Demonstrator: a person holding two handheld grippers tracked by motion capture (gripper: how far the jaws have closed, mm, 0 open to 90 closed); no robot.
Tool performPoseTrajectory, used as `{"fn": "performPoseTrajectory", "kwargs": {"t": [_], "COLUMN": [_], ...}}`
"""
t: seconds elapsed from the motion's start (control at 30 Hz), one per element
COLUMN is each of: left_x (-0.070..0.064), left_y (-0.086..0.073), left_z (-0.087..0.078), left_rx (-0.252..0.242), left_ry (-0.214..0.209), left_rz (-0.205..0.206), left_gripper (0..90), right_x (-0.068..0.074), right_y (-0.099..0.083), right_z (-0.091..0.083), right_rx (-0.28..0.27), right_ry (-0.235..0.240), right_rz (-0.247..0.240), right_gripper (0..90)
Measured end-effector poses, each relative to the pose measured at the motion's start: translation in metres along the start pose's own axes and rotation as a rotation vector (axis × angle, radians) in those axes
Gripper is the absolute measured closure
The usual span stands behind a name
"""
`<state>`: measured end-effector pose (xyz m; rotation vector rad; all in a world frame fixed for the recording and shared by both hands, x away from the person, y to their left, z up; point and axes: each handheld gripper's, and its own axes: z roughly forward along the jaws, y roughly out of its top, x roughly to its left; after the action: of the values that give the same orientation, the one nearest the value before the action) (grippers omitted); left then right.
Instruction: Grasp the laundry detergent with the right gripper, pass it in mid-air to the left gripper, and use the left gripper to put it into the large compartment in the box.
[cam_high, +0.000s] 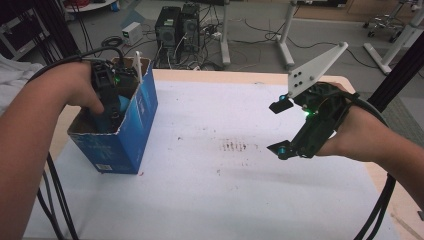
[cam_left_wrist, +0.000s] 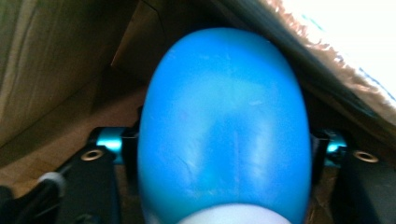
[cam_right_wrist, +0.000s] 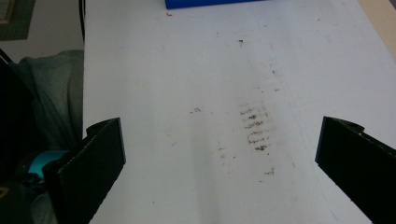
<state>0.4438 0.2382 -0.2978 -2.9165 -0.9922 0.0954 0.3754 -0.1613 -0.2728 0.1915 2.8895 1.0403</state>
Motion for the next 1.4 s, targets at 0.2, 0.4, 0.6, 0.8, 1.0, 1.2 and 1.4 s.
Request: {"fn": "performPoseTrajectory", "kwargs": {"t": [0.2,0.4,0.6,0.8,1.0,1.2,1.4], "left_x": [0.000,-0.001,-0.005,-0.011,-0.020,-0.035,-0.053], "left_y": [-0.003,-0.006,-0.007,-0.009,-0.006,0.001,0.014], "left_z": [-0.003,-0.015,-0.026,-0.043,-0.062,-0.080,-0.092], "left_rx": [0.002,0.010,0.010,0.008,-0.004,-0.023,-0.028], "left_ry": [0.003,0.014,0.022,0.044,0.071,0.086,0.097], "left_rz": [-0.009,0.001,0.003,0.016,0.033,0.077,0.143], "left_gripper": [32.4,30.9,28.8,24.3,18.0,15.4,11.9], "right_x": [0.001,0.001,0.001,0.000,-0.001,-0.002,-0.004], "right_y": [-0.001,-0.001,-0.001,-0.002,-0.004,-0.005,-0.008], "right_z": [-0.001,-0.002,-0.002,-0.004,-0.005,-0.009,-0.012], "right_rx": [-0.001,-0.004,-0.006,-0.005,-0.003,0.000,0.021], "right_ry": [0.001,0.001,0.002,0.004,0.005,0.006,0.002], "right_rz": [-0.001,-0.003,-0.007,-0.003,0.000,0.002,-0.001], "right_gripper": [0.6,0.6,0.6,0.6,0.7,0.6,0.6]}}
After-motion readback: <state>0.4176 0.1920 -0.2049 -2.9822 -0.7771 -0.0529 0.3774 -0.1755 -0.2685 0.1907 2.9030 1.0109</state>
